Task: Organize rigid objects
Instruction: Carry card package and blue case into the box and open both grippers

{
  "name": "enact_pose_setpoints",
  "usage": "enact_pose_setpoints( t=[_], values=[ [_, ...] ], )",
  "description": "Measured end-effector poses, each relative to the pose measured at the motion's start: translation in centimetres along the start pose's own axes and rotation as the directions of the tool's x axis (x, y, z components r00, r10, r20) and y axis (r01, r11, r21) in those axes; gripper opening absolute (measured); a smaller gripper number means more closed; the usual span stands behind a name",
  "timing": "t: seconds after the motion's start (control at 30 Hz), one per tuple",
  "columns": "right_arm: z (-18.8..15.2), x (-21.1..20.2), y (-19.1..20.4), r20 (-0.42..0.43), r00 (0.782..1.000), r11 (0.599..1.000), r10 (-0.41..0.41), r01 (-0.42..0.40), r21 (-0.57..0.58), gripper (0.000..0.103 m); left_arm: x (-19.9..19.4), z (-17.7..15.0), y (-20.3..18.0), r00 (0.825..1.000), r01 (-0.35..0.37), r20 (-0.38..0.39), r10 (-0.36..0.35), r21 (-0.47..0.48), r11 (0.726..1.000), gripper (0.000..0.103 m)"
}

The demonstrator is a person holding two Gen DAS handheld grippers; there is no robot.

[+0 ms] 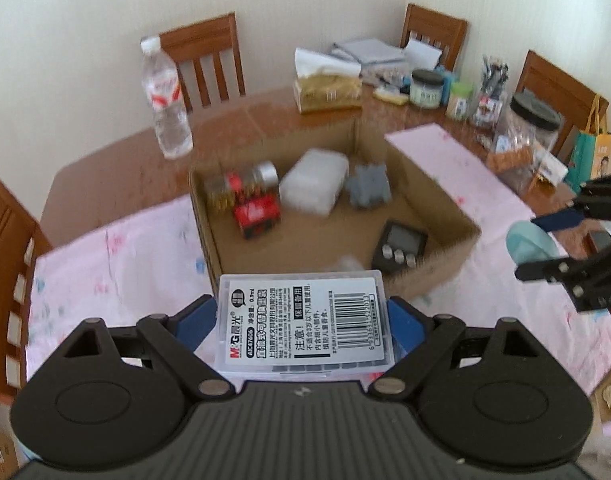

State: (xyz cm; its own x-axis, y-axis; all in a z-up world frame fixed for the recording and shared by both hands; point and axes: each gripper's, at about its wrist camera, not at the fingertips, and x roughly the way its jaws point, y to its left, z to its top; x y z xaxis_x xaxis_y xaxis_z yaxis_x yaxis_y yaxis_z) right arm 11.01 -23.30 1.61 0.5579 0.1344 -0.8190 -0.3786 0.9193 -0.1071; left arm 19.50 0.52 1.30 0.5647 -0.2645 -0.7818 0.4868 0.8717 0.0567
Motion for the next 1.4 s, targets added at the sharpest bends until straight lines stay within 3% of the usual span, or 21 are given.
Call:
enact_pose_setpoints(
  t=[0.3,0.53,0.67,0.9,1.13,1.4],
  values=[
    [2.8,-0.8,-0.1,0.051,0.999,0.999,-0.003,0.005,-0.039,0.057,5.2,3.5,1.2,0.997,-0.064,0.032,0.066,-0.046,0.997,0.091],
    [4.2,-0.2,0.4,0.066,0.998,0.998,0.017,-0.013,-0.059,0.057,7.6,3.1,2.4,0.994,-0.104,0.031,0.108,-0.116,0.988,0.094],
    [5.2,0.6,0.8,0.072,0.997,0.997,0.039,-0.033,-0.073,0.057,5.9,1.8,2.9,0.995,-0.084,0.035,0.091,-0.163,0.983,0.094],
    [7.6,2.8,1.5,0.079,0.993,0.992,0.09,-0.083,-0.095,0.057,2.3,-0.9,3.1,0.991,-0.127,0.015,0.135,-0.231,0.965,0.097],
    [10.5,6.5,2.2,0.06,0.992,0.989,0.111,-0.105,-0.105,0.057,0.9,-4.5,4.5,0.969,-0.245,-0.059,0.239,-0.312,0.918,0.097],
    [12.6,10.2,3.1,0.032,0.994,0.99,0.103,-0.099,-0.104,0.057,-1.0,-7.4,5.9,0.955,-0.295,-0.104,0.276,-0.392,0.871,0.097]
  ],
)
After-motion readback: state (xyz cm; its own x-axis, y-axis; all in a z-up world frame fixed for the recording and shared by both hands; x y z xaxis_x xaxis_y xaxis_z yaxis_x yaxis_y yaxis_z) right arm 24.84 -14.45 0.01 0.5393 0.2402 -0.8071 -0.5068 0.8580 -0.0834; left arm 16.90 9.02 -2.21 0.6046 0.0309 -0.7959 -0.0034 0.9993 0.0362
